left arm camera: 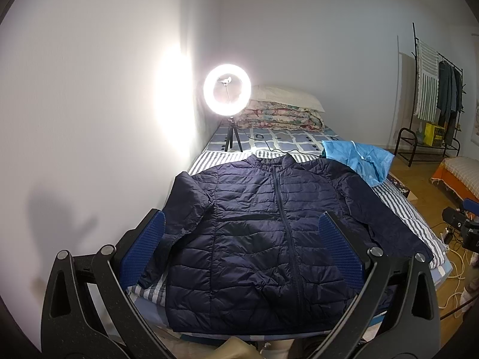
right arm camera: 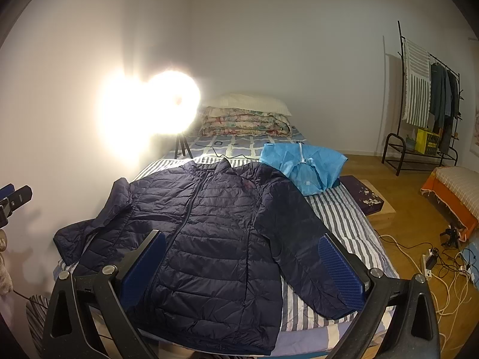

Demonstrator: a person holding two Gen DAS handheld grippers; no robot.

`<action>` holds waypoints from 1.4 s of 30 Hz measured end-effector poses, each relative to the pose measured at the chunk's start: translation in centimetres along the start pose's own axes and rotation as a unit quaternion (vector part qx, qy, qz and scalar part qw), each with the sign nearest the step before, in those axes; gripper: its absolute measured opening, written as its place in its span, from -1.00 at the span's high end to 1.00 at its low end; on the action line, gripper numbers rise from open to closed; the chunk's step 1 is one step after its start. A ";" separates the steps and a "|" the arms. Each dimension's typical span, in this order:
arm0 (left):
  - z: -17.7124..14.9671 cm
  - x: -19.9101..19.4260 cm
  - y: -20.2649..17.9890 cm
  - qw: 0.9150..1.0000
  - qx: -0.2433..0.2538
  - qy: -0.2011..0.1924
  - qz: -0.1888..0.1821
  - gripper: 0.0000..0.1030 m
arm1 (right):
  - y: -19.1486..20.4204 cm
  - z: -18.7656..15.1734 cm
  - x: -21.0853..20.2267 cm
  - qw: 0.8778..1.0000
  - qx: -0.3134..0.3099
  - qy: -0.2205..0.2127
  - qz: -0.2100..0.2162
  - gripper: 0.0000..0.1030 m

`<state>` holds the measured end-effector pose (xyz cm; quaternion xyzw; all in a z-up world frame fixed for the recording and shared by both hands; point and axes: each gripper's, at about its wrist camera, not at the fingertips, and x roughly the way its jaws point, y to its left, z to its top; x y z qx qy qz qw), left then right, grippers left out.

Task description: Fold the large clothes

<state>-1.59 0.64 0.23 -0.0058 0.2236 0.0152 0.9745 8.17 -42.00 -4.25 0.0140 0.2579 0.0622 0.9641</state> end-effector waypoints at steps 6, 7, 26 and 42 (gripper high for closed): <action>0.0 0.0 -0.1 1.000 0.001 0.000 0.001 -1.00 | 0.1 0.1 0.0 1.000 -0.002 0.000 0.001 -0.99; 0.0 0.0 -0.1 1.000 0.001 0.000 0.001 -1.00 | 0.0 0.1 -0.1 1.000 -0.001 0.000 0.001 -0.99; 0.6 0.2 0.3 1.000 0.000 -0.002 0.004 -1.00 | 0.8 0.2 -0.2 1.000 -0.005 0.001 0.005 -0.99; -0.8 1.3 1.5 0.999 0.007 0.009 0.032 -1.00 | 2.4 0.6 2.3 1.000 -0.013 0.018 0.011 -0.99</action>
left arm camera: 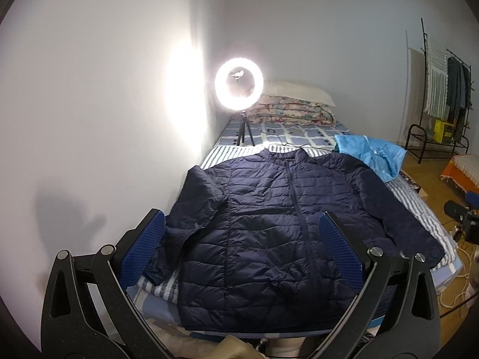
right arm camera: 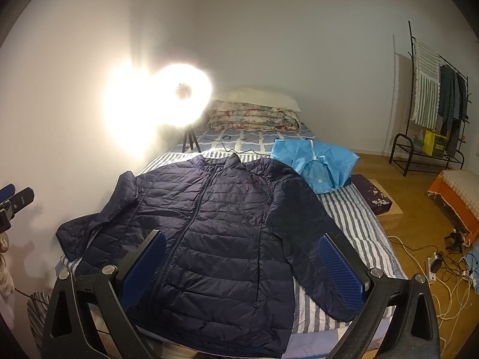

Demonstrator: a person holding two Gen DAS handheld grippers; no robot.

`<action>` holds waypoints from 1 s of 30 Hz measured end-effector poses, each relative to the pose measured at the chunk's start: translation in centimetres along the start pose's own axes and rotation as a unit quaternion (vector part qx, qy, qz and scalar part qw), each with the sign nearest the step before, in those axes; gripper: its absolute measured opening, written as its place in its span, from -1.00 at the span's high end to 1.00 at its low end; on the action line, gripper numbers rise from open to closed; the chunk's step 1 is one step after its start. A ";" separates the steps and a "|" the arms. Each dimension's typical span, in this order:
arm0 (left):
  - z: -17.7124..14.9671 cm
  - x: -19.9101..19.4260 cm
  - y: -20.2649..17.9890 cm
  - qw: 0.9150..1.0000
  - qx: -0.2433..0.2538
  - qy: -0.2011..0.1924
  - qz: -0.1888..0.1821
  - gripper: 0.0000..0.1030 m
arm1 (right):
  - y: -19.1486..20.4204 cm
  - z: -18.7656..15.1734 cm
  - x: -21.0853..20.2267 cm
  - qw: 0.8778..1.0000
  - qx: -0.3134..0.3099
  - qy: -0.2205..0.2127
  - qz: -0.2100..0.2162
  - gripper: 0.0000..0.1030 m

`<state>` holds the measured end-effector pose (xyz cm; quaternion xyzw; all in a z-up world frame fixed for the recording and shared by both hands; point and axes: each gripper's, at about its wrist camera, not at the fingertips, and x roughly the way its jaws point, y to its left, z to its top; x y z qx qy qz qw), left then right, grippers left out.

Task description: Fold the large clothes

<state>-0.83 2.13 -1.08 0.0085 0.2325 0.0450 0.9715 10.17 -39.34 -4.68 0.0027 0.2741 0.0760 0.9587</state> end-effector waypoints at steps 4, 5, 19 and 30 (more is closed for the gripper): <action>-0.8 0.3 0.9 1.000 -0.002 -0.001 0.015 -1.00 | 1.2 0.4 1.5 1.000 -0.007 0.008 0.000 -0.99; -1.0 0.4 1.2 1.000 -0.005 0.001 0.017 -1.00 | 1.4 0.6 1.8 1.000 -0.009 0.009 0.001 -0.99; -3.5 -1.3 5.4 0.997 -0.016 -0.010 0.073 -1.00 | 6.9 2.2 6.5 0.998 -0.055 0.013 0.041 -0.99; -6.8 -4.7 7.1 0.996 -0.045 0.006 0.076 -0.97 | 14.3 1.7 12.0 0.979 -0.113 0.011 0.172 -0.81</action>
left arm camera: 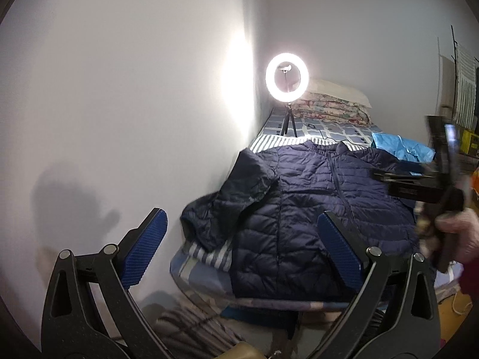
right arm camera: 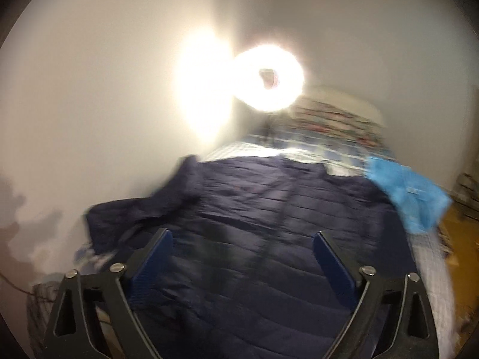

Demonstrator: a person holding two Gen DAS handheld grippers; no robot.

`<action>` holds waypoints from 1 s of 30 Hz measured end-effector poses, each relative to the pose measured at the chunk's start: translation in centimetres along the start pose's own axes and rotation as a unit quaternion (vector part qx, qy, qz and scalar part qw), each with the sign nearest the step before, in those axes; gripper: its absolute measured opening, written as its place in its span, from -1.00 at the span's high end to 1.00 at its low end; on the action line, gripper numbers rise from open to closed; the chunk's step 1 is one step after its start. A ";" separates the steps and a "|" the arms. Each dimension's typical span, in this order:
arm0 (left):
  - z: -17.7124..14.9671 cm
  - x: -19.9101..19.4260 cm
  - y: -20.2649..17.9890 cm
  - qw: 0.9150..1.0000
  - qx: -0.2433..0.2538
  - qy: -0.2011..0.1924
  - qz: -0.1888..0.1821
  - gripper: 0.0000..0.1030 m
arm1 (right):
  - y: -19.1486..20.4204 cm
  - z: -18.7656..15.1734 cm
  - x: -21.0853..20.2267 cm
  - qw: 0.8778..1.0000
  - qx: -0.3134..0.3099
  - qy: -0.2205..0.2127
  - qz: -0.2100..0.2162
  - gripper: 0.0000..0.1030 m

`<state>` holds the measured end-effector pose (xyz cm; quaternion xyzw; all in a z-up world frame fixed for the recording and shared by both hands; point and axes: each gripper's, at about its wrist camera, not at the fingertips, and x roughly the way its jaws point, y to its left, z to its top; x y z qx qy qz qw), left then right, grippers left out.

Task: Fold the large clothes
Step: 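Reach the right tool to a jacket sleeve cuff and close on it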

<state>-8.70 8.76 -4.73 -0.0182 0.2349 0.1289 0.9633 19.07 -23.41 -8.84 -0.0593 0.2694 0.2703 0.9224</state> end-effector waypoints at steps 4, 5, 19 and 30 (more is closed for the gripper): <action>-1.5 -0.7 1.0 1.000 -0.016 0.017 0.018 -0.84 | 3.7 -0.1 4.1 0.995 -0.026 0.029 0.092 -0.56; -1.8 -0.7 1.3 0.999 -0.021 0.023 0.022 -0.81 | 4.7 -0.2 5.0 0.992 -0.035 0.038 0.115 -0.44; -4.1 0.4 4.7 0.995 -0.050 0.064 0.065 -0.63 | 22.6 -3.4 18.2 0.929 -0.115 0.152 0.318 0.00; -4.9 2.9 6.4 0.990 -0.076 0.091 0.074 -0.52 | 28.8 -4.9 25.1 0.919 -0.150 0.193 0.310 0.12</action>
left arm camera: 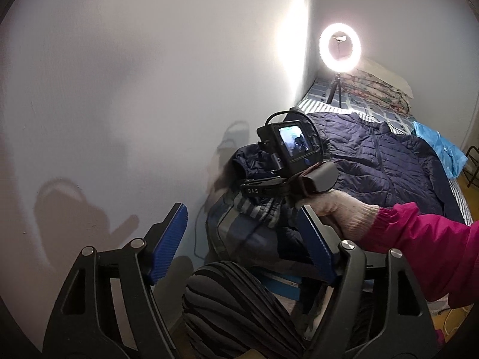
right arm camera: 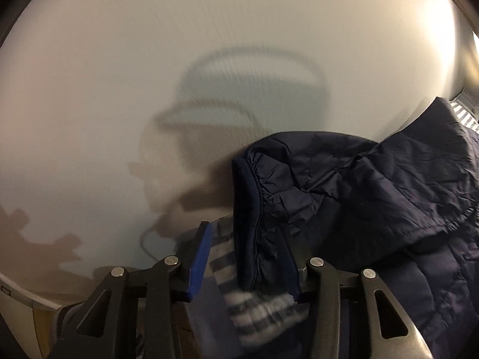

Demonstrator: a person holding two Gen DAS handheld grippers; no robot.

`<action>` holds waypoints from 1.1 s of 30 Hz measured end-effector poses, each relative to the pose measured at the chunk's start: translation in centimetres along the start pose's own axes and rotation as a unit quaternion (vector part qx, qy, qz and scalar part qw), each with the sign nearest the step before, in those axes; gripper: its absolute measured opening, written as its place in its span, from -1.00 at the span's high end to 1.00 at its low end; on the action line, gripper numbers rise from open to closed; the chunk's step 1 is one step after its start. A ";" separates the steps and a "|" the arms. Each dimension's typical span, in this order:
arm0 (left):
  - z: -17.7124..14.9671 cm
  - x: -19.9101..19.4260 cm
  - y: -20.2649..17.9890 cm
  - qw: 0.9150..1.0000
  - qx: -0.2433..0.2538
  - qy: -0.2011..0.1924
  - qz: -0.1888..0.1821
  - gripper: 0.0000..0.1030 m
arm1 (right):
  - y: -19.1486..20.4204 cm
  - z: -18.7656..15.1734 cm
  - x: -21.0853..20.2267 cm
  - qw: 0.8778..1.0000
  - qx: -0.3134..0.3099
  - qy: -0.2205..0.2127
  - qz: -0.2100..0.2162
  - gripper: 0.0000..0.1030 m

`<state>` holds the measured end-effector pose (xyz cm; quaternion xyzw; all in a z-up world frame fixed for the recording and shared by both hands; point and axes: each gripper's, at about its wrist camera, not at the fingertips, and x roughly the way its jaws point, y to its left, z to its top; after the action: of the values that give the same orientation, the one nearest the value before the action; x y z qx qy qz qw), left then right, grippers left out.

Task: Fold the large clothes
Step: 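Reach the right tool to a jacket sleeve cuff and close on it, then carry the held sleeve across the jacket body with the right tool and release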

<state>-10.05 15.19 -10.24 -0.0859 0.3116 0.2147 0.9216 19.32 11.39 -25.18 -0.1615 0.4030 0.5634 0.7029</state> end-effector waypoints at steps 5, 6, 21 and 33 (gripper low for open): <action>0.4 0.7 0.4 1.000 -0.006 0.002 0.009 -0.51 | 0.3 0.5 2.2 1.000 -0.008 0.012 -0.019 0.38; 0.5 0.8 0.4 1.000 -0.005 0.002 0.011 -0.51 | 0.4 0.5 2.3 1.000 -0.009 0.015 -0.026 0.51; 3.2 3.1 -1.4 0.999 0.029 -0.031 0.010 -0.51 | -6.8 1.2 -7.1 0.994 0.069 -0.080 -0.007 0.96; 7.2 7.5 -6.8 0.993 0.090 -0.072 -0.008 -0.51 | -22.8 -0.6 -19.4 0.962 0.192 -0.174 -0.079 0.96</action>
<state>2.24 13.79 -8.96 0.0103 0.2619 0.1840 0.9473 39.31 -9.00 -16.18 0.0461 0.3608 0.4374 0.8224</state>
